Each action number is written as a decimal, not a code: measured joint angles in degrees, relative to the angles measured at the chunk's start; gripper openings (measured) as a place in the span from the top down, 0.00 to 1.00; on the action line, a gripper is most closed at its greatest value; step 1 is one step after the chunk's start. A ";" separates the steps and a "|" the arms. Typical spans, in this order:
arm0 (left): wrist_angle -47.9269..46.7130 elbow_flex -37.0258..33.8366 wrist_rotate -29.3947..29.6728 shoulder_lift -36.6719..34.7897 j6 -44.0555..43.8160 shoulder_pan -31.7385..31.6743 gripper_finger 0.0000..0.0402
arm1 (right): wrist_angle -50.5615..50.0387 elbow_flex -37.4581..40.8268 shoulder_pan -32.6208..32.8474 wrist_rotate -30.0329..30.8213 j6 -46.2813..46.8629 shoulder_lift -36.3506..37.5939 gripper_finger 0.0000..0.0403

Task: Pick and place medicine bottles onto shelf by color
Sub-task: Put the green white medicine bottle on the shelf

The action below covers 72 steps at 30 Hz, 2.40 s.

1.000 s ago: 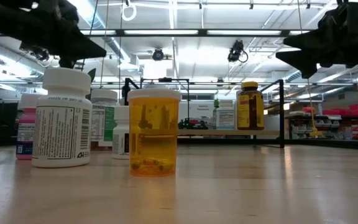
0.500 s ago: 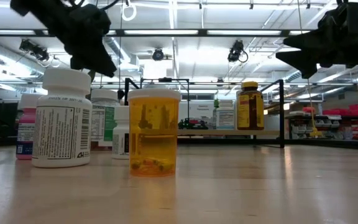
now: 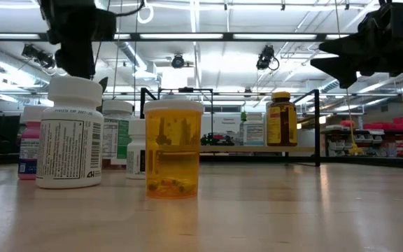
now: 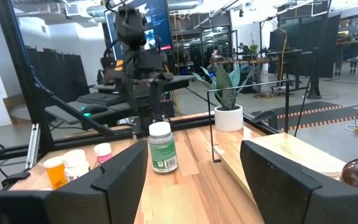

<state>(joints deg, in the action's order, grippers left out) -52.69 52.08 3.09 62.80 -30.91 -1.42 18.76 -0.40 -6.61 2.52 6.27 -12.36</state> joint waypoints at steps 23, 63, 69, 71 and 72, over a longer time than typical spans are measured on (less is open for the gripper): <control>9.11 -0.34 -2.00 17.12 5.18 -3.96 0.12 | 1.20 -0.04 0.00 0.46 0.01 -0.39 0.34; 19.83 4.53 -0.61 19.53 10.52 -7.16 0.30 | 1.57 -0.04 0.00 0.46 0.00 -0.39 0.34; 16.47 13.94 -2.03 29.37 16.35 -9.29 0.30 | 2.20 -0.03 0.00 0.46 -0.01 -0.39 0.34; 15.50 17.73 -2.94 32.58 17.76 -9.95 0.30 | 2.44 -0.02 0.00 0.46 -0.01 -0.48 0.34; 14.12 19.62 -3.30 33.93 18.28 -10.26 0.30 | 2.41 -0.02 0.00 0.46 0.00 -0.48 0.34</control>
<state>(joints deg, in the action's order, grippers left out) -38.56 71.70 -0.22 96.73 -12.63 -11.68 21.18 -0.43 -6.61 2.98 6.27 -12.84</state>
